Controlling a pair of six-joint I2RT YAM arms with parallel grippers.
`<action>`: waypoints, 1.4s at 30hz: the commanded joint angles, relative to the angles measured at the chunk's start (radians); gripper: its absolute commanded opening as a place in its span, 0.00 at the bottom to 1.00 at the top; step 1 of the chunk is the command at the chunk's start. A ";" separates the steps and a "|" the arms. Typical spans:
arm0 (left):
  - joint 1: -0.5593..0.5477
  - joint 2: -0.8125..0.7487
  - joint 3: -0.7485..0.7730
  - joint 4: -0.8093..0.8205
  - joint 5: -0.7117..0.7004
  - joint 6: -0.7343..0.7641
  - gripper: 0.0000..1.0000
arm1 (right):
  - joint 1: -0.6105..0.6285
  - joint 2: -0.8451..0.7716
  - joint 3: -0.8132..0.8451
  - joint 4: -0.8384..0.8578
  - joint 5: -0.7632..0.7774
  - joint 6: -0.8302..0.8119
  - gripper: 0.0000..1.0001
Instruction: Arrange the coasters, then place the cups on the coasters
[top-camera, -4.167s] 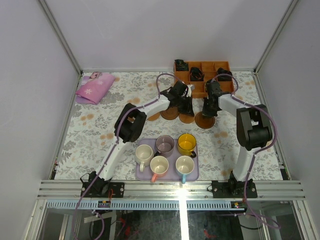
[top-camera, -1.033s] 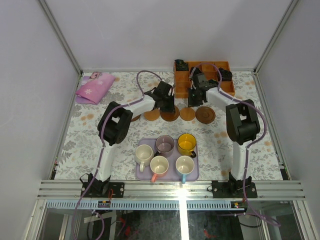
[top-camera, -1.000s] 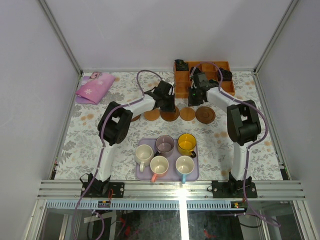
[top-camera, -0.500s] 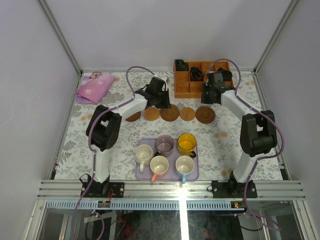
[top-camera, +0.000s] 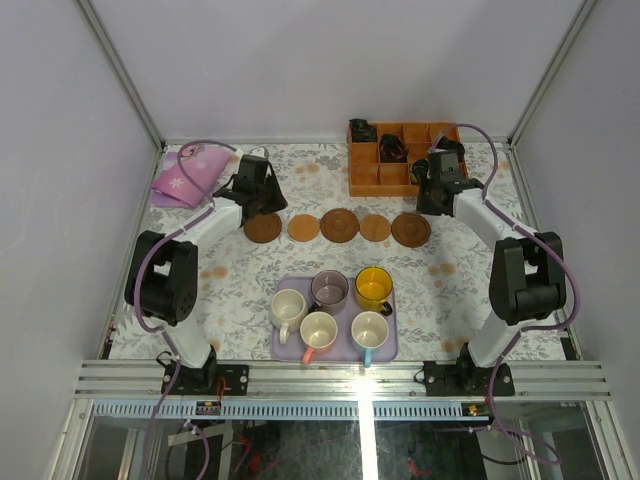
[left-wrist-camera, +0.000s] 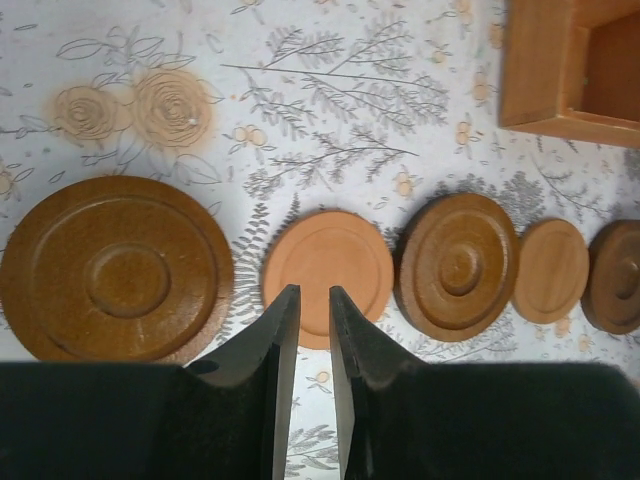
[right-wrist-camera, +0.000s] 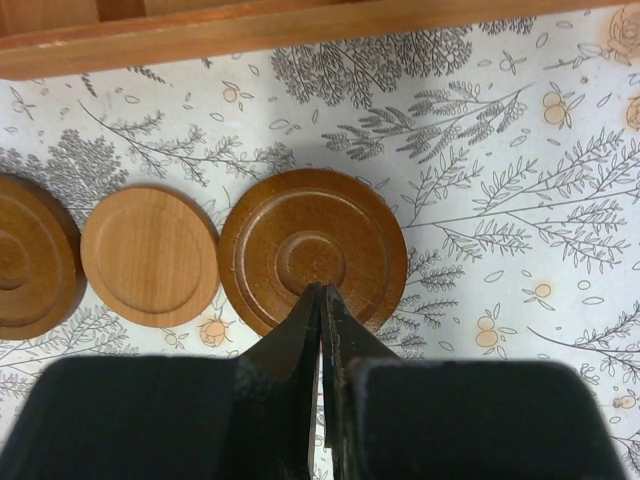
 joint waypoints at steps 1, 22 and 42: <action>0.027 0.022 -0.015 0.021 0.003 -0.026 0.18 | 0.005 0.012 -0.017 -0.023 0.027 0.000 0.00; 0.052 0.051 -0.036 0.017 0.013 -0.069 0.17 | 0.002 0.174 0.019 -0.020 -0.079 0.010 0.00; 0.064 0.055 -0.056 0.003 0.007 -0.068 0.17 | -0.035 0.259 0.086 -0.018 -0.019 0.035 0.00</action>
